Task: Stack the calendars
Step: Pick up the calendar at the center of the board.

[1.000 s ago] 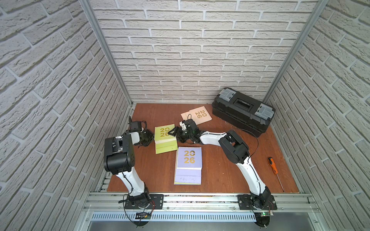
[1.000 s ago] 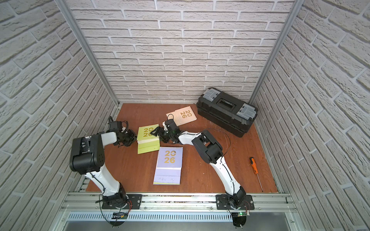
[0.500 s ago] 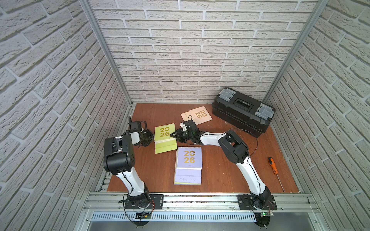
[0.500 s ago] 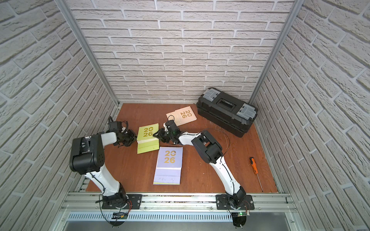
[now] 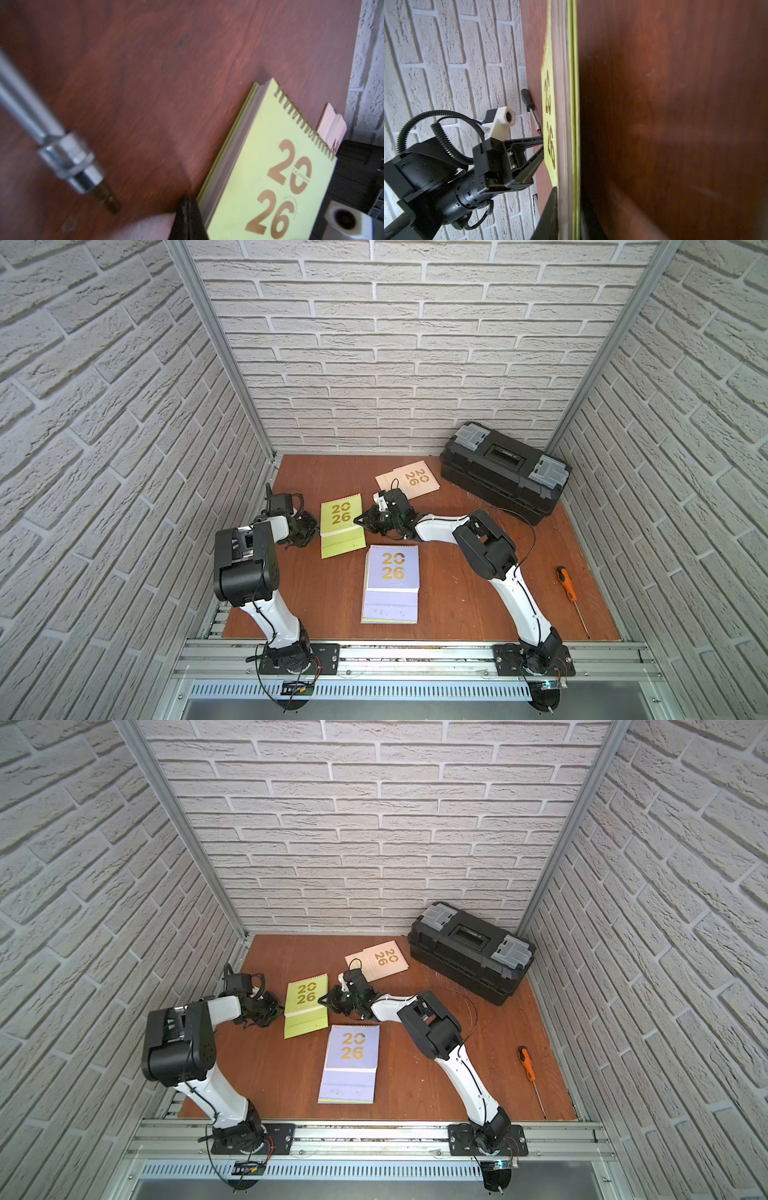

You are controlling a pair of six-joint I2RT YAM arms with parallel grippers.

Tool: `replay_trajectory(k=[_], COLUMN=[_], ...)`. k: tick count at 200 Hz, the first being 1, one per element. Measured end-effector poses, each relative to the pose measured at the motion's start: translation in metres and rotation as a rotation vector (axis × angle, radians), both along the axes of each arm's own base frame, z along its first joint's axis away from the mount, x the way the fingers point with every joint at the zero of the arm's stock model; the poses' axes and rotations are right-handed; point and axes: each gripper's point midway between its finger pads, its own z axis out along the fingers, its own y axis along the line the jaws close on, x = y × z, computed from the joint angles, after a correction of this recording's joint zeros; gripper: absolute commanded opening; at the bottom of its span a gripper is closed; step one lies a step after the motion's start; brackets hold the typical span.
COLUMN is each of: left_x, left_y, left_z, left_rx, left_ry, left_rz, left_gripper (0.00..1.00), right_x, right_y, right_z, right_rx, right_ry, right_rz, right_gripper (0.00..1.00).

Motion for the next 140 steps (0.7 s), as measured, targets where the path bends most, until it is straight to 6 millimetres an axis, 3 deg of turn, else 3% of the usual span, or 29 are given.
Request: replay_trajectory(k=[48, 92, 140], left_x=[-0.015, -0.017, -0.027], left_y=[-0.001, -0.001, -0.004], left_z=[0.005, 0.039, 0.079], left_rx=[0.003, 0.014, 0.030], left_ry=[0.041, -0.034, -0.106], left_rz=[0.001, 0.007, 0.004], left_gripper=[0.00, 0.00, 0.00], right_x=[0.000, -0.010, -0.014], right_y=[-0.001, -0.012, -0.020], right_z=[0.002, 0.007, 0.033], right_rx=[0.010, 0.008, 0.023], right_ry=[-0.009, 0.001, -0.019], right_rz=[-0.004, -0.028, -0.040], right_gripper=[0.03, 0.03, 0.03])
